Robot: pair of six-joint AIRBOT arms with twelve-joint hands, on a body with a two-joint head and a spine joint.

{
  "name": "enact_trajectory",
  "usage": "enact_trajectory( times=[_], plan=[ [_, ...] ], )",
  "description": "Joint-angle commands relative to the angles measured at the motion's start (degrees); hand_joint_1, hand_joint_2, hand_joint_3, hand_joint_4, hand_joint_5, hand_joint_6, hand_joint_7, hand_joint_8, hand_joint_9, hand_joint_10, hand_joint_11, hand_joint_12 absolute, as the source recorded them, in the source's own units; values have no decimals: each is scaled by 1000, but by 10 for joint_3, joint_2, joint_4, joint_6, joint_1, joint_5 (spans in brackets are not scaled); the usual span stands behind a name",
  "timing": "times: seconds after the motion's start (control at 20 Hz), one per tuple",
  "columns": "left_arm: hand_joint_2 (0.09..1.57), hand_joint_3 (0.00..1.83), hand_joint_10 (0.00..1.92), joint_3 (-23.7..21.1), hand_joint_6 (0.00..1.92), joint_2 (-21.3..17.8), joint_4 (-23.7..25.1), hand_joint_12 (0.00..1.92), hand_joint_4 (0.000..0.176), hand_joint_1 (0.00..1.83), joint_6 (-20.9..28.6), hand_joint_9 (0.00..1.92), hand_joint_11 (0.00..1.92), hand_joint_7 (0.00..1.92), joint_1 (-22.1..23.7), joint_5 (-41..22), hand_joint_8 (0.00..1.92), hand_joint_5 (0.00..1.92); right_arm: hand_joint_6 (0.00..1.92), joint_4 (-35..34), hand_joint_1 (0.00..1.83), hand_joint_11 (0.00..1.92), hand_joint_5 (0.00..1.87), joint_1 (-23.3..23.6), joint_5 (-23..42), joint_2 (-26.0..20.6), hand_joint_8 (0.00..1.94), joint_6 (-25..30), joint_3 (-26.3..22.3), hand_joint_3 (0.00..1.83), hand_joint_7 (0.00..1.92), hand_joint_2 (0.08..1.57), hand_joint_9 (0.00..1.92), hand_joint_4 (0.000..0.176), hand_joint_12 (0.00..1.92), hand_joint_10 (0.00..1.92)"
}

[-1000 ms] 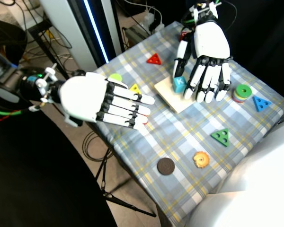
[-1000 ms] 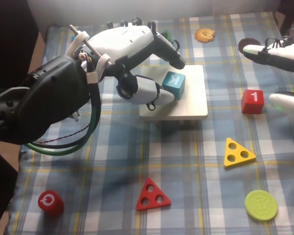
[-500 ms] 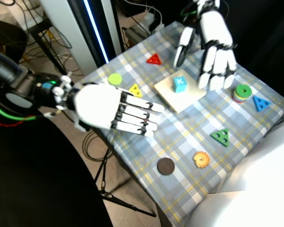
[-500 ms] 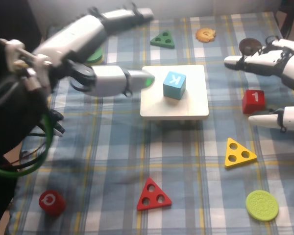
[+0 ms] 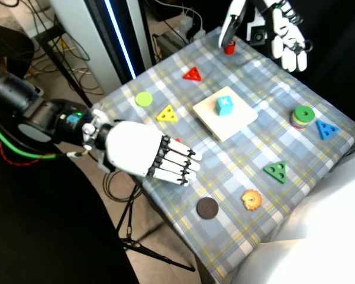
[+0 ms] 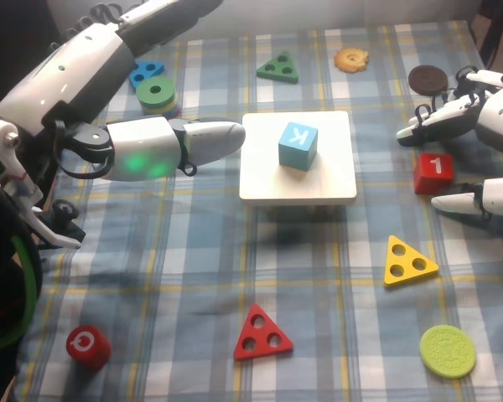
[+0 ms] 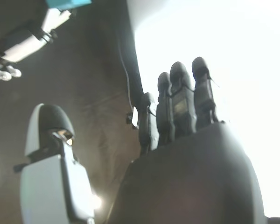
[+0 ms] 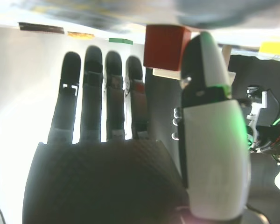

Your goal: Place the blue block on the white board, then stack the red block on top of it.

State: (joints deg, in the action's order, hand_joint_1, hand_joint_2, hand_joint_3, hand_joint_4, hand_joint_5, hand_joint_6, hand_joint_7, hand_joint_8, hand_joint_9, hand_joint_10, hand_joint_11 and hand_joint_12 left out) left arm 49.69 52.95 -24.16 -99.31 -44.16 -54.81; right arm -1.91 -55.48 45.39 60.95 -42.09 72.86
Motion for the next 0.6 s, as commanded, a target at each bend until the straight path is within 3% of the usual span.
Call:
enact_trajectory(
  times=[0.0,0.2,0.25,0.3,0.4,0.45,0.5,0.55],
  plan=[
    [903,0,5,0,2,0,18,393,147,832,4,279,0,301,2,-69,2,286,14,-10,913,145,688,8,65,1,18,2,2,0,650,1029,633,0,1151,35],
    [903,0,1,-1,0,-1,14,398,149,847,4,262,0,300,0,-69,1,278,22,-16,981,190,833,8,65,1,25,2,3,1,746,1043,707,0,1086,37],
    [905,0,1,-1,0,-1,11,362,160,851,4,255,0,296,-1,-71,0,275,781,-17,1023,223,948,8,65,1,34,2,4,4,800,1094,756,105,1122,52],
    [906,0,1,-1,2,-2,8,352,165,851,4,255,0,297,-3,-73,1,279,1015,-18,1012,226,923,8,66,1,37,2,4,6,817,1125,771,135,1158,58],
    [907,1,2,-2,4,-5,5,322,171,843,4,259,0,296,-6,-74,1,276,1046,-18,1054,266,935,12,71,1,75,2,4,0,890,1134,801,43,1303,203],
    [909,1,2,-3,1,-9,5,342,172,837,4,262,0,295,-8,-72,0,271,943,-17,1184,285,1014,18,79,1,1060,2,3,1,774,1155,736,0,1372,469],
    [909,0,2,-3,0,-13,5,368,168,847,4,264,0,297,-10,-70,0,268,915,-14,1209,268,1028,24,84,0,1279,3,3,2,749,1161,656,0,1455,741],
    [915,1,0,-5,0,-19,5,348,174,844,4,256,0,283,-13,-68,0,256,903,-5,1221,227,1038,33,91,-2,1339,9,3,1,726,1164,586,0,1495,876]
  ],
)
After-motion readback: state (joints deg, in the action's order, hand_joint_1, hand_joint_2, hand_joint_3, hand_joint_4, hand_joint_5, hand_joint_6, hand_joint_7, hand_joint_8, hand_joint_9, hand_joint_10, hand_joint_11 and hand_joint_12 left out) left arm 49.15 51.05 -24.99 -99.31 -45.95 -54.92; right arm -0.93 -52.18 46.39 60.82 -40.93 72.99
